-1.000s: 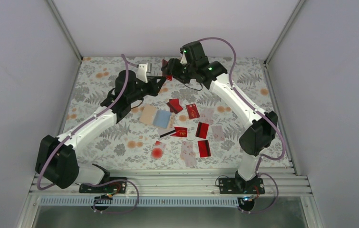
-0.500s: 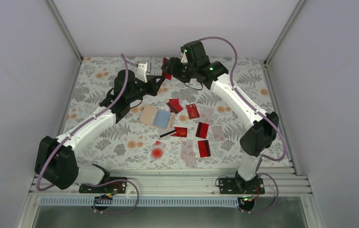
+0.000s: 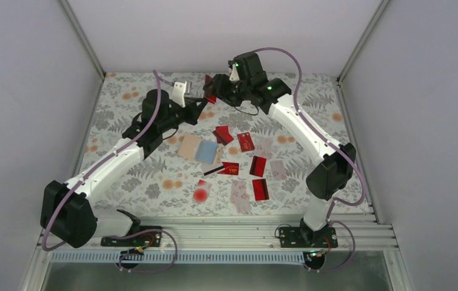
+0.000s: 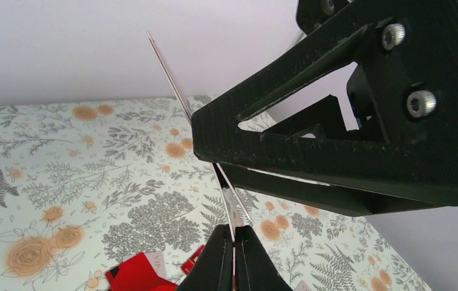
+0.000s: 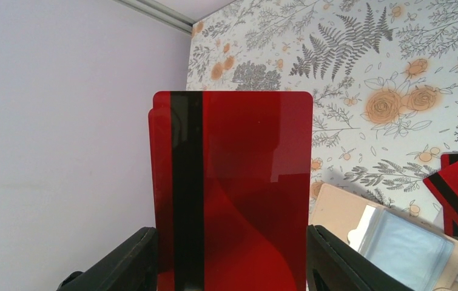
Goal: Put the credit cards into the card holder
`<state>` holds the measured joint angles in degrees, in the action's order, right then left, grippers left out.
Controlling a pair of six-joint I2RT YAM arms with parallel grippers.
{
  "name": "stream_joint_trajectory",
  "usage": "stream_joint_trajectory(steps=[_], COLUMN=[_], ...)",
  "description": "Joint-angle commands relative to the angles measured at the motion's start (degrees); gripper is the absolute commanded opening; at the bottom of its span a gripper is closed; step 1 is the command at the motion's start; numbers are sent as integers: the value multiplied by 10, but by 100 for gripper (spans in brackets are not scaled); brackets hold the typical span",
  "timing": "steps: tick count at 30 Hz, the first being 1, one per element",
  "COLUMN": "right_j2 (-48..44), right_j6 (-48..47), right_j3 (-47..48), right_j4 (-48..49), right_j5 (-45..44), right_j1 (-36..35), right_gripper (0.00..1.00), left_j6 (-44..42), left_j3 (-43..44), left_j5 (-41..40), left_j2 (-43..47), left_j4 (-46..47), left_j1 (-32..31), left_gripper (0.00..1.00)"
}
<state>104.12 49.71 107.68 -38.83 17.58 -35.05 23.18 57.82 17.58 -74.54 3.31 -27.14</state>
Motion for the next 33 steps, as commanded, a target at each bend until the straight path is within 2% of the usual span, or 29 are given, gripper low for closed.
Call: stream_joint_trajectory(steps=[1, 10, 19, 23, 26, 27, 33], right_j2=[-24, -22, -40, -65, -82, -84, -149], right_j6=[-4, -7, -10, -9, -10, -12, -34], right_j3=[1, -1, -30, -69, -87, -94, -164], right_j4=[-20, -21, -22, -19, -27, -28, -26], right_j5=[5, -2, -8, -21, -39, -45, -78], right_j1=[3, 4, 4, 5, 8, 10, 30], right_gripper=[41, 53, 71, 82, 96, 98, 99], left_j6=[-14, -15, -11, -11, -12, -13, -25], left_j3=[-3, 4, -11, -16, -13, -12, -1], left_j5=[-26, -21, -12, -11, -11, -10, -8], left_j2=[20, 28, 36, 35, 33, 32, 31], left_j4=[-10, -23, -33, -33, -37, -39, -58], left_j1=[7, 3, -12, -17, -19, -19, -23], left_gripper=[2, 2, 2, 2, 2, 2, 2])
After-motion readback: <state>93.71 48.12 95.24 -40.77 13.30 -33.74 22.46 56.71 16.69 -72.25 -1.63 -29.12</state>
